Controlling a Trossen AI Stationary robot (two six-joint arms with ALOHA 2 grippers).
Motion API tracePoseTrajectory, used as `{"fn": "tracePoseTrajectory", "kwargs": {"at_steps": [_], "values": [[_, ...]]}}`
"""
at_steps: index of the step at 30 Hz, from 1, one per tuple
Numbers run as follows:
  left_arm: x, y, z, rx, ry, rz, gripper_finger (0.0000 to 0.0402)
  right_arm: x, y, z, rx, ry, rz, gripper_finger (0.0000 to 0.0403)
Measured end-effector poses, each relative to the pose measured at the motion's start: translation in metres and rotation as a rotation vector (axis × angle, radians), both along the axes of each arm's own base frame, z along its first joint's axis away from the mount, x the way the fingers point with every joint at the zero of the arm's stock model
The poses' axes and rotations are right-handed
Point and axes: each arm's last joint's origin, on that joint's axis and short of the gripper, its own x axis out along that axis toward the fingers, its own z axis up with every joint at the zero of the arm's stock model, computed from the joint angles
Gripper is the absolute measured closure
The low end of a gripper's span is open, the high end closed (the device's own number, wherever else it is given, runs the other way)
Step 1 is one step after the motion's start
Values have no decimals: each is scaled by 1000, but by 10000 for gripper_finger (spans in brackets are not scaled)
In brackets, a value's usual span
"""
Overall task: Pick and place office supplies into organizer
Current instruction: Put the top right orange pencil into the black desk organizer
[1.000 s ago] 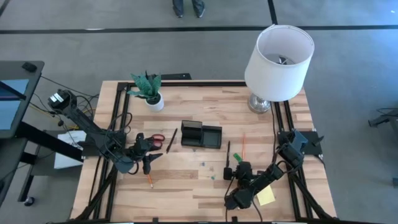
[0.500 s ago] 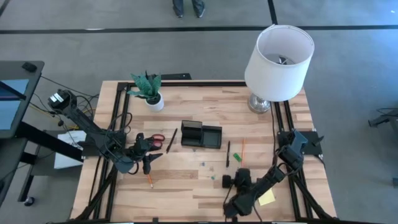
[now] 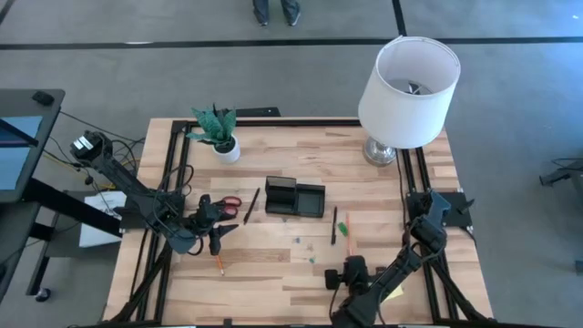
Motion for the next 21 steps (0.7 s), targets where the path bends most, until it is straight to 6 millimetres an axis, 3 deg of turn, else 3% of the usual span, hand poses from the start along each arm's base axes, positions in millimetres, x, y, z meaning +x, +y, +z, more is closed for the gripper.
{"fn": "tracePoseTrajectory", "kwargs": {"at_steps": [13,21], "values": [[0,1,0,19,-11,20,265,29,16,61,-8,-83,341,403],[0,1,0,19,-11,20,265,55,12,112,5,-115,549,402]]}}
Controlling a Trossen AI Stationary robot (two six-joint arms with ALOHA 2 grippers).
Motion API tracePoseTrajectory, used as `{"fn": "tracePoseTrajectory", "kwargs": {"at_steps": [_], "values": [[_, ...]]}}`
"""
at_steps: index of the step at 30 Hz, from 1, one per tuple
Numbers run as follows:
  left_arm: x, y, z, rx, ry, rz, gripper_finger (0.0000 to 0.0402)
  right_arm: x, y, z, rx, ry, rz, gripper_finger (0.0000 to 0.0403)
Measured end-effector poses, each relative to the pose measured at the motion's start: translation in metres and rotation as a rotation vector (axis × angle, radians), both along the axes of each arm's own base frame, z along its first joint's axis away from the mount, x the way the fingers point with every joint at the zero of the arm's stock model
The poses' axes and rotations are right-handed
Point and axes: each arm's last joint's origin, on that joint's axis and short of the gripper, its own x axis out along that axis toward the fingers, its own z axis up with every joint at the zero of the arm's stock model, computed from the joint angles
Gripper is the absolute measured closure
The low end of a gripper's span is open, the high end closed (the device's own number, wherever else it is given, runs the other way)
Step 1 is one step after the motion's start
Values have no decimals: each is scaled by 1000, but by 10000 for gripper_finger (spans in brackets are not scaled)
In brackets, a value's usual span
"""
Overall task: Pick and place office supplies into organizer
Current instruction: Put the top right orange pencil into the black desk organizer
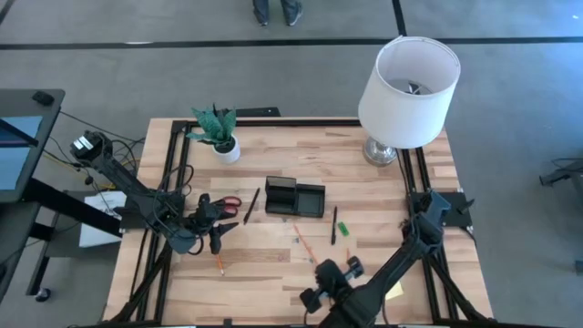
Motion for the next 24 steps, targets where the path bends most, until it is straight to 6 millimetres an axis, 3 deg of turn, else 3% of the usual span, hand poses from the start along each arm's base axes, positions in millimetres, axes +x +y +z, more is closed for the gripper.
{"fn": "tracePoseTrajectory", "kwargs": {"at_steps": [9,20,24], "values": [[0,0,0,0,0,0,265,12,-18,42,-55,-18,150,402],[1,-1,2,-31,-25,5,265,27,-89,96,-13,62,236,402],[1,-1,2,-29,-23,0,265,36,-117,102,25,110,252,402]]}}
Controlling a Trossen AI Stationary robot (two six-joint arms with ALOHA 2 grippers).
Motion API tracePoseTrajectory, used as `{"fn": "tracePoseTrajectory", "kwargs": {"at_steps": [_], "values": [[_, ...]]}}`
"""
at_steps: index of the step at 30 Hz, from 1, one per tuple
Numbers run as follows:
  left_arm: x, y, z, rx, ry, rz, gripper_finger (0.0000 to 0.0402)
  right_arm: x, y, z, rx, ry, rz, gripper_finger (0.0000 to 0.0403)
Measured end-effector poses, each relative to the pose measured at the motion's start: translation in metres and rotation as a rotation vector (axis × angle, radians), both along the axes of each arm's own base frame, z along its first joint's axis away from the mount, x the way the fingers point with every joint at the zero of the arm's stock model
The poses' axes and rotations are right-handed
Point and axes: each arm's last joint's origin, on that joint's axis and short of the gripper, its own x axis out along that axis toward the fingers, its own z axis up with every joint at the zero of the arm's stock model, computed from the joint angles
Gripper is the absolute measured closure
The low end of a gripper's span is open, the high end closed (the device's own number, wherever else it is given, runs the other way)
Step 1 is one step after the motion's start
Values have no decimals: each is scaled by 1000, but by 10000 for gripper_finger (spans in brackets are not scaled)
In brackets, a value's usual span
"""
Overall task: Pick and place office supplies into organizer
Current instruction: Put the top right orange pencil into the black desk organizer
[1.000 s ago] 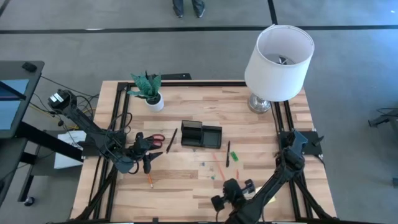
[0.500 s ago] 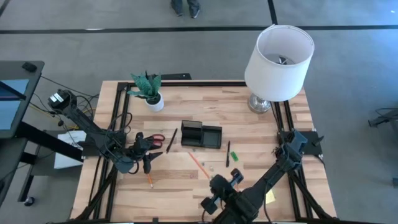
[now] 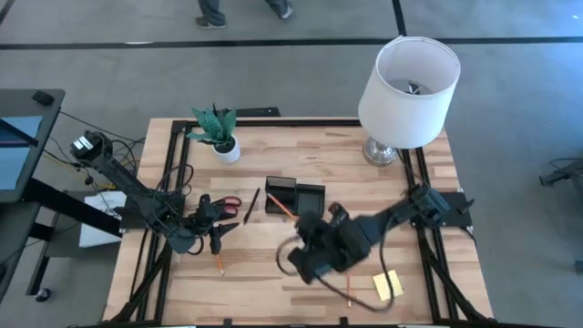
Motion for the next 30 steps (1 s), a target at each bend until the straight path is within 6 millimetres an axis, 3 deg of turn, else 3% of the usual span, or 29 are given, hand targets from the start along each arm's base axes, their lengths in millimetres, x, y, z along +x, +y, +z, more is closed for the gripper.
{"fn": "tracePoseTrajectory", "kwargs": {"at_steps": [11,30], "values": [[0,0,-1,-2,12,-17,265,24,-58,-2,28,100,1,402],[-1,0,-1,-2,25,-27,265,36,-104,-26,200,265,1,402]]}}
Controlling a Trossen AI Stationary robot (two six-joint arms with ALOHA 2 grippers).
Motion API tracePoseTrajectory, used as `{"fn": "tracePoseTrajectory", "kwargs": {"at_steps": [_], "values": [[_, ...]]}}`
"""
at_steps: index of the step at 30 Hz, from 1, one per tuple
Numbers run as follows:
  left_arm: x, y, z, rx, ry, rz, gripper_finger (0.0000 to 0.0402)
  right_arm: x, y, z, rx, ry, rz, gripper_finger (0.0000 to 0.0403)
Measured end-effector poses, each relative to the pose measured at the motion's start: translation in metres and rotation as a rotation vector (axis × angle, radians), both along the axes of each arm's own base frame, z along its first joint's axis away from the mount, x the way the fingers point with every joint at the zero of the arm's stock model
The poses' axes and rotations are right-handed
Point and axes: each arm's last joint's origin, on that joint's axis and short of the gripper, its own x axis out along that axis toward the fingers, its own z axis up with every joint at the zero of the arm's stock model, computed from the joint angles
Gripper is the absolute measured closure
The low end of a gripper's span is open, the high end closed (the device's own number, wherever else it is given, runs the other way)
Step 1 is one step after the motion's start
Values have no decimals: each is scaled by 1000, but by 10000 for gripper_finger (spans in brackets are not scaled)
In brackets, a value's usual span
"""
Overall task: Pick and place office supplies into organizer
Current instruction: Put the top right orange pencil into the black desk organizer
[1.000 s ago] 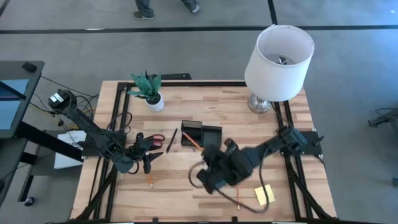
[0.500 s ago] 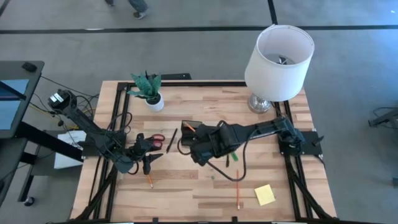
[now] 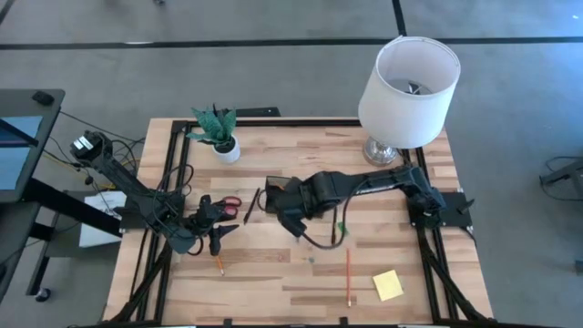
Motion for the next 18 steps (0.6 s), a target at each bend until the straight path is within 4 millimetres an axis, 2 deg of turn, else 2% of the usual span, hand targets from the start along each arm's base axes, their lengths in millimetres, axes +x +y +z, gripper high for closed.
{"fn": "tracePoseTrajectory", "kwargs": {"at_steps": [4,9,18], "values": [[0,0,0,0,0,0,265,4,-23,0,71,21,-6,402],[0,0,0,0,0,0,265,6,-57,-1,257,40,6,403],[0,0,0,0,0,1,265,5,-108,1,324,22,-6,396]]}}
